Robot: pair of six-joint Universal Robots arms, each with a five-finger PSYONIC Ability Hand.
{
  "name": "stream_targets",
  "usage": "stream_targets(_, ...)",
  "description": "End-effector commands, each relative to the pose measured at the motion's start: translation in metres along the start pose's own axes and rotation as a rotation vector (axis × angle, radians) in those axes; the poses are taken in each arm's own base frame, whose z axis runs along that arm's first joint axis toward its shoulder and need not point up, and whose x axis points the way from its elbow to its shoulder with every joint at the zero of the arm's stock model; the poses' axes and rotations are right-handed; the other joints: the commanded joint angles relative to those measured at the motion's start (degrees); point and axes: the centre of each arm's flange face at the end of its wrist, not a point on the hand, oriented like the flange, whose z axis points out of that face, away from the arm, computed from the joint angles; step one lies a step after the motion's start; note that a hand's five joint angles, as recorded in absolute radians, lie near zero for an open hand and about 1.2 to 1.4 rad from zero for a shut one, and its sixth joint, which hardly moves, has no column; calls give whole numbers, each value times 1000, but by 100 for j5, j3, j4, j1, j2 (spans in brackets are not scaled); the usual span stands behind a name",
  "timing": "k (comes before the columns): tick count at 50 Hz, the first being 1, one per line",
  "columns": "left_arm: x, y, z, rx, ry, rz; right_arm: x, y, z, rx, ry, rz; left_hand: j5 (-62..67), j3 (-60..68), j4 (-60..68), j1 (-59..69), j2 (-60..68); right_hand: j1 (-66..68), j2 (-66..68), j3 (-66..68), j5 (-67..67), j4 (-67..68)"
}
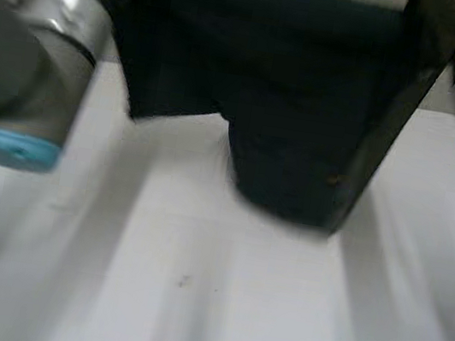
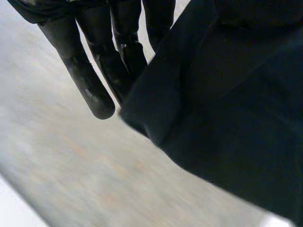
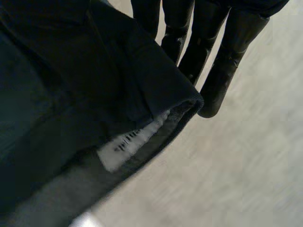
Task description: Fold the shorts.
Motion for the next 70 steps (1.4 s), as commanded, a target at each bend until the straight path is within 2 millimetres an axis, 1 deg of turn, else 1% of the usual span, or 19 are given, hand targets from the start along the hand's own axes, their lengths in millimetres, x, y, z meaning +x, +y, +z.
stream_targets(1,-64,-92,-23,213,-145,-35,30,-90,-17,157,42,-40,1397,1172,1108,1414,1142,2502,1289,1268,1399,1190)
stream_targets(9,-88,-123,-59,247,-159,-54,27,-112,-53,110,-43,-32,1397,1172,1108,1414,1142,2502,1289,1268,1399,1190)
stream_targets(18,-113,-158,-96,300,-173,-96,38,-155,-97,191,-17,-50,1397,1172,1108,1414,1142,2502,1289,1268,1399,1190)
stream_targets(23,-120,-162,-98,312,-192,-87,37,-153,-100,183,-21,-47,1397,1172,1108,1414,1142,2502,1289,1268,1399,1190)
stream_targets(26,-115,-155,-94,290,-181,-81,32,-139,-96,132,-44,-38,1397,1172,1108,1414,1142,2502,1289,1268,1399,1190)
stream_targets(29,-100,-131,-79,224,-146,-70,26,-119,-87,77,-65,-31,1397,1172,1108,1414,1142,2502,1289,1268,1399,1190)
stream_targets(30,-95,-122,-73,200,-136,-65,20,-101,-76,23,-90,-21,1397,1172,1108,1414,1142,2502,1289,1268,1399,1190)
stream_targets(37,-46,-27,-25,-33,-36,-22,-10,-21,-32,-166,-182,18,1397,1172,1108,1414,1142,2502,1289,1268,1399,1190)
stream_targets(38,-34,-2,-15,-83,-13,-14,-15,-11,-27,-185,-189,21,1397,1172,1108,1414,1142,2502,1289,1268,1399,1190)
stream_targets(42,0,58,10,-166,27,-3,-37,37,3,-251,-222,27,1397,1172,1108,1414,1142,2502,1289,1268,1399,1190)
stream_targets(48,39,122,43,-159,10,4,-48,102,53,-207,-84,-11,1397,1172,1108,1414,1142,2502,1289,1268,1399,1190)
stream_targets(49,44,129,47,-152,2,4,-51,109,58,-188,-70,-15,650,425,361,667,395,2502,1289,1268,1399,1190)
stream_targets(50,51,141,55,-134,-10,9,-52,113,64,-165,-57,-21,-1739,-1964,-2028,-1722,-1994,2502,1289,1268,1399,1190)
stream_targets(51,54,145,58,-127,-16,12,-55,120,67,-154,-48,-27,-3311,-3537,-3601,-3294,-3567,2502,1289,1268,1399,1190)
stream_targets(52,57,149,60,-126,-19,14,-60,134,71,-158,-51,-43,-4576,-4802,-4866,-4559,-4831,-540,-1753,-1774,-1643,-1852)
stream_targets(54,66,156,63,-120,-26,21,-64,148,72,-181,-60,-64,-5603,-5828,-5892,-5586,-5858,-4498,-5711,-5732,-5601,-5810)
stream_targets(59,74,153,59,-118,-10,23,-73,166,65,-280,-102,-99,-5603,-5828,-5892,-5586,-5858,-4498,-5711,-5732,-5601,-5810)
stream_targets(64,85,147,45,-142,28,17,-66,134,51,-307,-126,-94,-5603,-5828,-5892,-5586,-5858,-4498,-5711,-5732,-5601,-5810)
stream_targets(70,73,110,9,-191,57,3,-56,93,12,-331,-193,-105,-5548,-5773,-5838,-5531,-5803,-4498,-5711,-5732,-5601,-5810)
